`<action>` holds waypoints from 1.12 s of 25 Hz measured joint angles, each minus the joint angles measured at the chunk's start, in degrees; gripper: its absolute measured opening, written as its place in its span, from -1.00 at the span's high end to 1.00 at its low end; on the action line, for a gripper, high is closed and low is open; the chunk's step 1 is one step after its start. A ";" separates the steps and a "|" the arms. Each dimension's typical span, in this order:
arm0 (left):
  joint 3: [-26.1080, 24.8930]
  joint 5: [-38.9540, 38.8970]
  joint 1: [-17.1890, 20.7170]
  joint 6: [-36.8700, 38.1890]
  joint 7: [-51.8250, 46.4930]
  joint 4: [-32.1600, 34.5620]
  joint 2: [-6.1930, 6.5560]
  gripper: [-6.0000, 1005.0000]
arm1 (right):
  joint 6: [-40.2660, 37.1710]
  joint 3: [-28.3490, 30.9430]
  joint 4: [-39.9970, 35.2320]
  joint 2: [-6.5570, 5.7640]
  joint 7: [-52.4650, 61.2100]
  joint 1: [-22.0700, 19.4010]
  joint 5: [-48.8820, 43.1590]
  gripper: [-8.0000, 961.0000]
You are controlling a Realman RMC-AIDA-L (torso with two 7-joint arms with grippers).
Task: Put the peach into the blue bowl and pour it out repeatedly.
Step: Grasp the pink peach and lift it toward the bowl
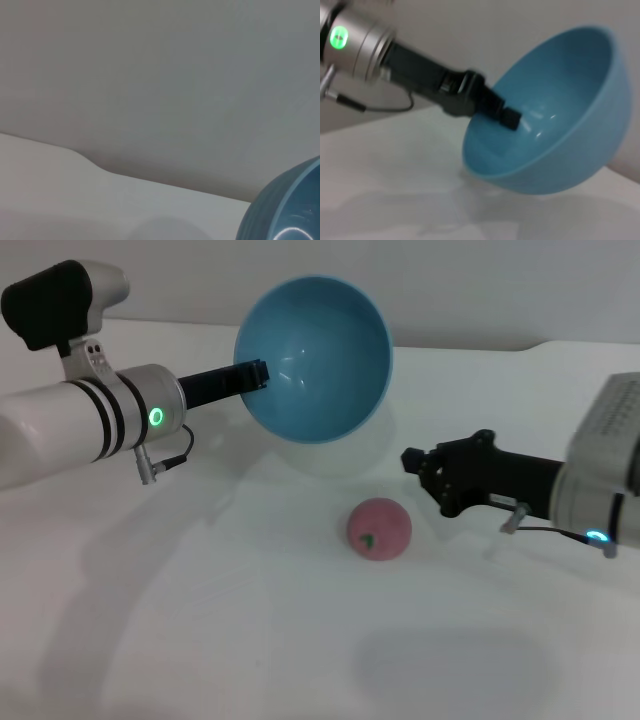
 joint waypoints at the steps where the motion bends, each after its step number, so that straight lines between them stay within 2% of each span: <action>1: -0.12 0.05 -0.16 0.31 0.01 -0.04 0.04 0.99 | -0.54 0.56 -0.03 -0.17 -0.01 -0.35 -0.22 0.86; 7: -0.52 0.15 -0.65 0.73 0.03 -0.11 0.10 0.99 | -0.19 0.20 -0.27 0.30 2.30 0.35 -8.96 0.99; 12: -0.53 0.17 -0.96 1.12 0.06 -0.14 0.12 0.99 | 1.01 -0.41 0.07 0.75 8.43 2.68 -14.38 0.96; 19: -0.31 0.17 -0.99 1.37 0.07 -0.24 0.12 0.99 | 5.17 -2.28 0.61 1.17 8.94 3.46 -14.13 0.49; 24: -0.20 0.16 -0.99 1.43 0.07 -0.24 0.12 0.99 | 6.33 -6.26 3.87 1.67 9.33 5.82 -13.57 0.14; 28: -0.15 0.16 -0.98 1.63 0.13 -0.23 0.11 0.99 | 8.17 -10.69 5.67 1.78 9.85 7.11 -8.55 -0.07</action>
